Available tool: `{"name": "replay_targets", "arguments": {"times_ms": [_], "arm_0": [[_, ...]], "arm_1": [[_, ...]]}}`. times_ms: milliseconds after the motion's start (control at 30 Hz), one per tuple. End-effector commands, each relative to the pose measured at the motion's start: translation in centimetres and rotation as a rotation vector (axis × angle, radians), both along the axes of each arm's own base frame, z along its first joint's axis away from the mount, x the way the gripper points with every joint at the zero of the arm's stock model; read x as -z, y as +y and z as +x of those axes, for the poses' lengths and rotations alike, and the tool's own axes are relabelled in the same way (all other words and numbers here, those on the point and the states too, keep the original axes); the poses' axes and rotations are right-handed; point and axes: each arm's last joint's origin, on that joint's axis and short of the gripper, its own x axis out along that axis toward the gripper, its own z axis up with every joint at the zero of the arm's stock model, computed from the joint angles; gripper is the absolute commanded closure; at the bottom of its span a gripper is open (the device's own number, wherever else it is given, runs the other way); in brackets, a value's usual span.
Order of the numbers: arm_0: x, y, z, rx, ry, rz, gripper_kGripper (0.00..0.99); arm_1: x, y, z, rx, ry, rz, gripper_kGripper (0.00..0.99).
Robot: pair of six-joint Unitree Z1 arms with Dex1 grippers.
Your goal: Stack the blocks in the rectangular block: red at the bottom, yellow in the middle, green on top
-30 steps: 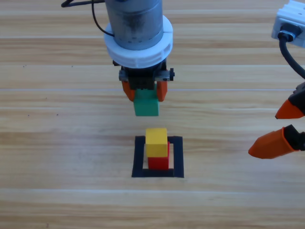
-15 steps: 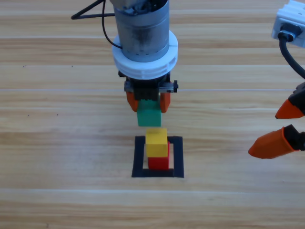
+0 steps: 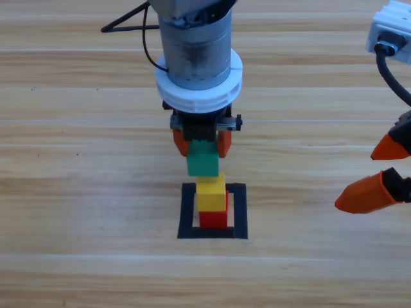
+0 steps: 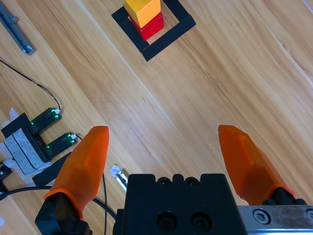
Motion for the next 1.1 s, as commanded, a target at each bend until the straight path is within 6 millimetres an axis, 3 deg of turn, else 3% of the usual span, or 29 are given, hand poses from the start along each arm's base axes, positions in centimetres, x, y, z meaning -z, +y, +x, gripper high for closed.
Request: {"name": "replay_targets", "arguments": {"times_ms": [33,1100], "arm_0": [[2.7,-1.6,-0.5,0.024,0.050,0.042,0.972],[3.9,-2.5,-0.4,0.002,0.075,0.040,0.970]], "arm_1": [[1.6,0.2,1.0,0.016,0.034,-0.047,0.004],[1.9,0.3,1.1,0.010,0.038,-0.056,0.004]]}}
